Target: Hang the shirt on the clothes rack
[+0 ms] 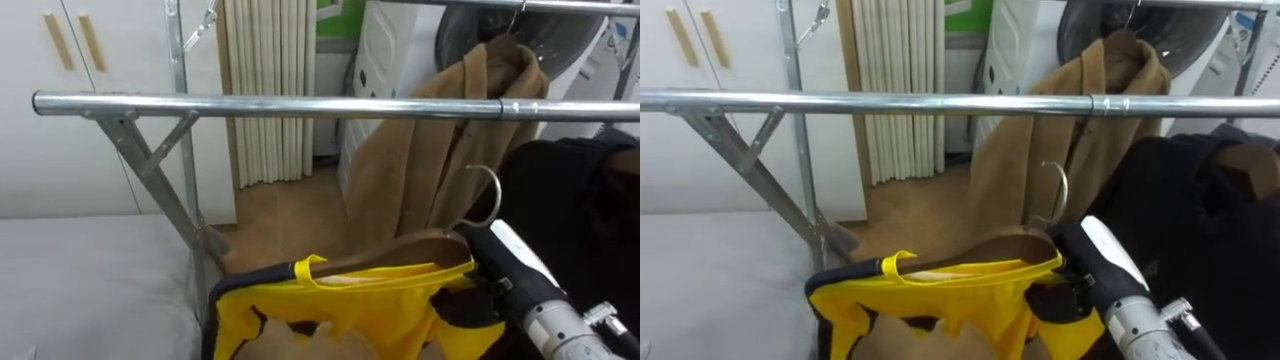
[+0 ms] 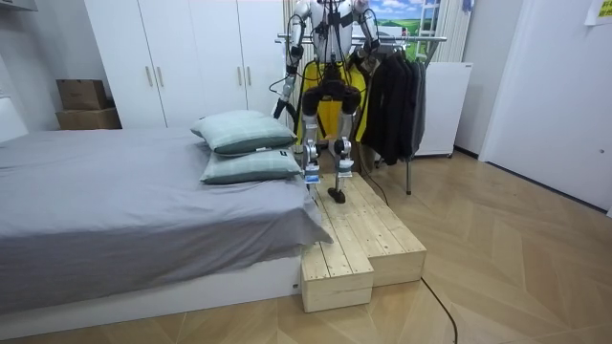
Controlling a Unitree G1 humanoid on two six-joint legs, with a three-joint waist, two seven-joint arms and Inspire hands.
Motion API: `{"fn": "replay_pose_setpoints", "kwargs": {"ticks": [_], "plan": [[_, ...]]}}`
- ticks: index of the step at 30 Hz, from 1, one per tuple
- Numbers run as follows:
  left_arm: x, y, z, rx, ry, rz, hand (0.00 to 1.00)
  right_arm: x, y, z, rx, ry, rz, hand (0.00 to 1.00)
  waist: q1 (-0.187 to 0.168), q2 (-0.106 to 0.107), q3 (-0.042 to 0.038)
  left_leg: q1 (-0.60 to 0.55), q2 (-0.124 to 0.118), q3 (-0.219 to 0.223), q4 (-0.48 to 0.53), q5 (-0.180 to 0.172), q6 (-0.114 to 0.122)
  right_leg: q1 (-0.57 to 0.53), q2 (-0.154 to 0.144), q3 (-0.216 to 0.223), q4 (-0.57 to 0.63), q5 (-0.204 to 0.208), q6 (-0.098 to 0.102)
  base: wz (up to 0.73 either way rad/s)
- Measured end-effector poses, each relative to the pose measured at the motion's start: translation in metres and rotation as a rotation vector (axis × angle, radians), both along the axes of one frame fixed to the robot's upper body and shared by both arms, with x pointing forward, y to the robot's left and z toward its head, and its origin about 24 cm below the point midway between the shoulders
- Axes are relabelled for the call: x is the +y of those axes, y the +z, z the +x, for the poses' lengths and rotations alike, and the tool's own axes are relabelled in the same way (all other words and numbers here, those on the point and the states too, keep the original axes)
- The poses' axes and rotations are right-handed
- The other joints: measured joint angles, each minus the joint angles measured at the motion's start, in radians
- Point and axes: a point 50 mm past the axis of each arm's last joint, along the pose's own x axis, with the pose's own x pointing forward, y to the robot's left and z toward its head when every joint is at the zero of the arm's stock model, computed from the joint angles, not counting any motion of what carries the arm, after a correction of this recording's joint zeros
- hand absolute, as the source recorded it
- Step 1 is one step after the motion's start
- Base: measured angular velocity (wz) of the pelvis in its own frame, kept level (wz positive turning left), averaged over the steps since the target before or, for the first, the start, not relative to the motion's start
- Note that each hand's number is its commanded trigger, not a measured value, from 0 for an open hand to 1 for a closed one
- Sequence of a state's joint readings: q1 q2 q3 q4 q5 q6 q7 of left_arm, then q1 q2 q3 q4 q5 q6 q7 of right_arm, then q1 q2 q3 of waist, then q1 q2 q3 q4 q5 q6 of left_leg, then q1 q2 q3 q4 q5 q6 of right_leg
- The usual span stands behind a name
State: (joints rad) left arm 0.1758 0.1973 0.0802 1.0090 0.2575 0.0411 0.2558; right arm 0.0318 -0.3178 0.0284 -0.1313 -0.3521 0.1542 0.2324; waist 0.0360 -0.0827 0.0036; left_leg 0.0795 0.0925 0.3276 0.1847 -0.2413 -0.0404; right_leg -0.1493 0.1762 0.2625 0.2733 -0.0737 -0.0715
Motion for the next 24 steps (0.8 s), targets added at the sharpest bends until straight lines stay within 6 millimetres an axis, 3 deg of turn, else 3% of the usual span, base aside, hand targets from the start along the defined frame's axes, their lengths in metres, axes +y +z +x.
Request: {"fn": "replay_pose_setpoints", "kwargs": {"ticks": [10,24], "plan": [[0.004,0.001,-0.012,0.017,-0.024,0.042,0.00,0.003,0.005,0.005,0.004,0.043,0.036,1.00,0.058,-0.011,0.0028,0.019,0.003,-0.025,-0.012,0.000,-0.001,0.031,-0.003,-0.014,-0.037,-0.001,-0.003,0.05],[0.003,0.002,-0.007,-0.011,-0.036,0.028,0.00,-0.001,0.016,0.028,-0.008,0.055,0.125,1.00,0.079,-0.001,0.0073,0.019,0.001,-0.064,-0.016,0.001,-0.001,0.046,-0.010,-0.045,-0.050,-0.003,-0.006,0.07]]}}
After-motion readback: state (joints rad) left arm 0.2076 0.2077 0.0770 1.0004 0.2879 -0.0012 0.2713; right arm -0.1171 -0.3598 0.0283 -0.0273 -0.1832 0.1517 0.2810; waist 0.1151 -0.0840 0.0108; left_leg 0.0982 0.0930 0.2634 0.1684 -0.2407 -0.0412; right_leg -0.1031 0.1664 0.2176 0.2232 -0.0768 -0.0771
